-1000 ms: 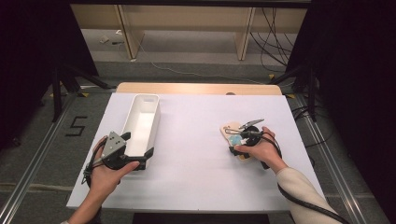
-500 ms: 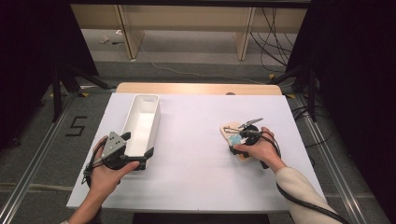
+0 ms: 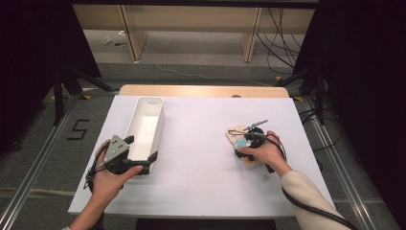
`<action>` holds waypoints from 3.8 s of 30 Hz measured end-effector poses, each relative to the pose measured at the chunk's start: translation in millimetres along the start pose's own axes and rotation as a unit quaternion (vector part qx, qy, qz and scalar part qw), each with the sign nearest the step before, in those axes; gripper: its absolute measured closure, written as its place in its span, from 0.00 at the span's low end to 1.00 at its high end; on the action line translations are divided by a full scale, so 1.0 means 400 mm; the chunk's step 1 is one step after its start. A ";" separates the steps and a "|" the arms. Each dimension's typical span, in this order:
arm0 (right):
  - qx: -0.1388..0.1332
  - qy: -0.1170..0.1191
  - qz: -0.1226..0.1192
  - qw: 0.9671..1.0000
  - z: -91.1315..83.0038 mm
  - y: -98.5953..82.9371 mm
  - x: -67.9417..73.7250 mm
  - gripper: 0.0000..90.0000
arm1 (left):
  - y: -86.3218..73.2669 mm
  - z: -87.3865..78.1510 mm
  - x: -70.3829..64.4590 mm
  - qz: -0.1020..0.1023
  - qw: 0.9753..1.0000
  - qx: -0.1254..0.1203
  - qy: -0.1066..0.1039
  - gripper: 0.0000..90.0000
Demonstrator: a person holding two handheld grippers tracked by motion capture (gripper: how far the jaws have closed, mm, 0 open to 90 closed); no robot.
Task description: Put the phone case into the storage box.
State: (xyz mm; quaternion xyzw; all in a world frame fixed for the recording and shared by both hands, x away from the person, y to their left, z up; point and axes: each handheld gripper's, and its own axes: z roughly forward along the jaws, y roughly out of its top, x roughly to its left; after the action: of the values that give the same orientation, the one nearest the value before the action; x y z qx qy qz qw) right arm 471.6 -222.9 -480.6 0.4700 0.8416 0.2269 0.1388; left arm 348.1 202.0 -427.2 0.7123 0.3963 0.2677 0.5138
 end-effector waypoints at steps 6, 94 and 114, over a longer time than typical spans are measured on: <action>0.005 -0.003 0.005 1.000 -0.003 0.003 0.004 0.09 | 0.000 0.000 0.000 0.000 1.000 0.000 0.000 0.00; -0.167 0.049 0.040 0.984 -0.139 -0.004 0.045 0.13 | 0.004 0.000 0.007 -0.005 1.000 -0.009 0.003 0.00; -0.229 0.071 0.014 0.971 -0.159 0.001 0.086 0.13 | 0.037 0.021 -0.006 -0.005 1.000 -0.018 -0.001 0.00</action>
State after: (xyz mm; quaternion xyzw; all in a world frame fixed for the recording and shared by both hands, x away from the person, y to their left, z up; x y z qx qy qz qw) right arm 425.8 -209.4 -426.5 0.4207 0.7683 0.4479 0.1793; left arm 357.5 193.4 -416.0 0.7011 0.3947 0.2718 0.5280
